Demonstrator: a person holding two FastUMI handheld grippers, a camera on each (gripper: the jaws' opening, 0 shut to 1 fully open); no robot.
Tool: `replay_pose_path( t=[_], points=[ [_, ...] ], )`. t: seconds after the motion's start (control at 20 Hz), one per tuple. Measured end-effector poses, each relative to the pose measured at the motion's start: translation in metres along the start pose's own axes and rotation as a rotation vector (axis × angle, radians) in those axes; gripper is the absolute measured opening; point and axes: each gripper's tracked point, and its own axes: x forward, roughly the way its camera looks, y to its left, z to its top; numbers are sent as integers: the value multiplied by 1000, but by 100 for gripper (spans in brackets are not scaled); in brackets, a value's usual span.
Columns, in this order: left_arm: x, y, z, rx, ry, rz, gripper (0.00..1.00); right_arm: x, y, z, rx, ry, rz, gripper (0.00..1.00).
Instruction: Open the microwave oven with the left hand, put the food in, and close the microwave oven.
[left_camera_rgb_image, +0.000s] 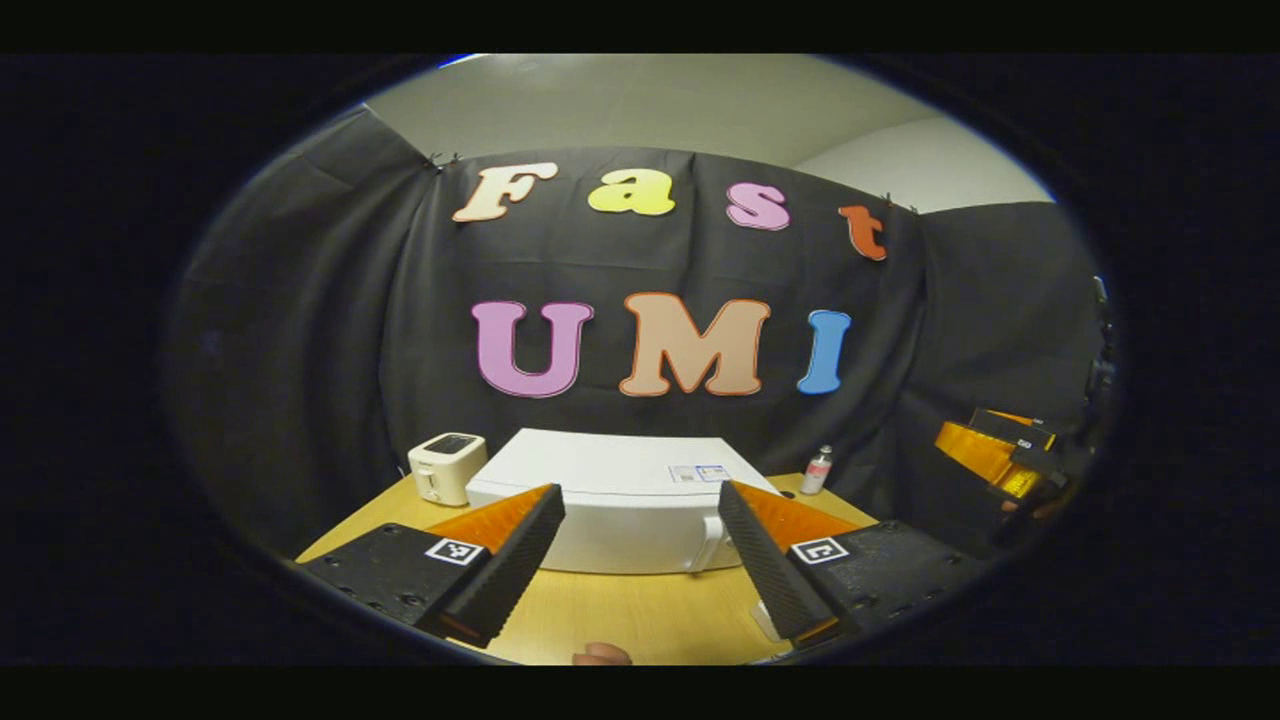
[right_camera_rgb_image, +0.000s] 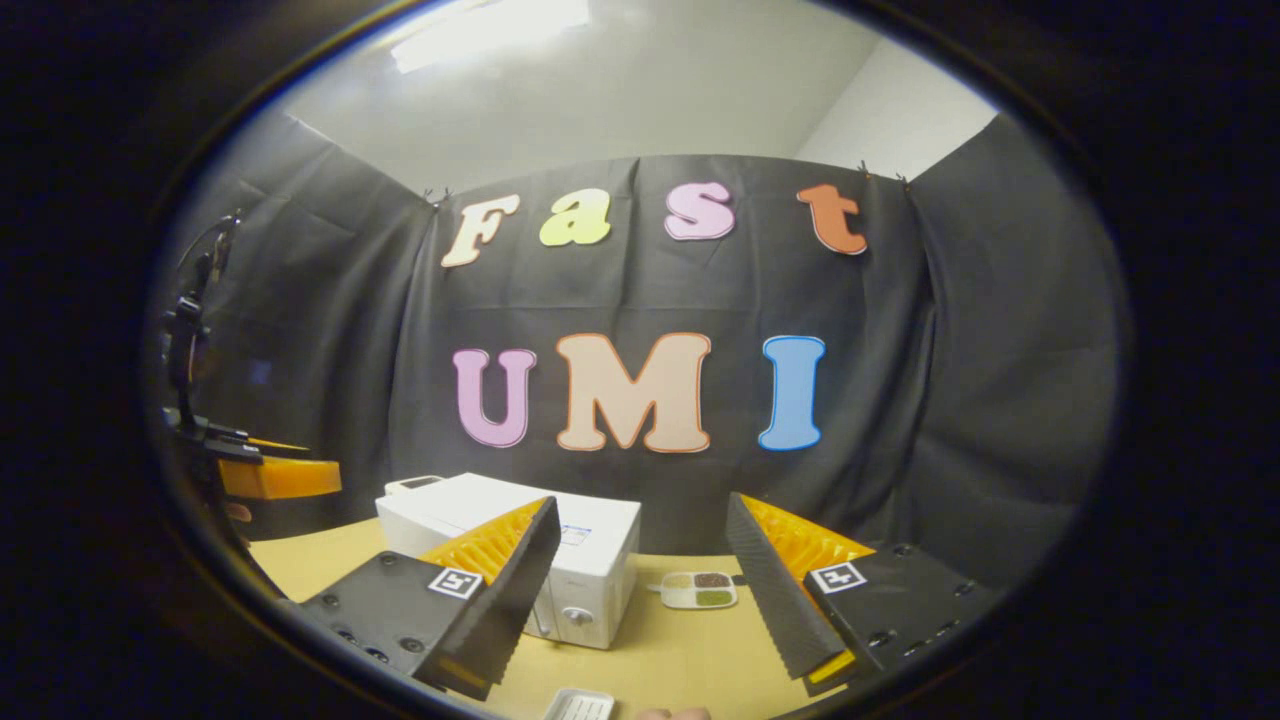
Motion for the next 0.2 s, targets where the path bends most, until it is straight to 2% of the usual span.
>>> replay_pose_path(
  t=[0.15, 0.2],
  points=[
    [-4, 5, 3, 19, -3, 22, 96, -1, 2, 2, 4, -6, 2, 97],
    [-6, 6, 6, 28, -9, 23, 93, -1, 2, 3, 8, -7, 4, 100]
  ],
)
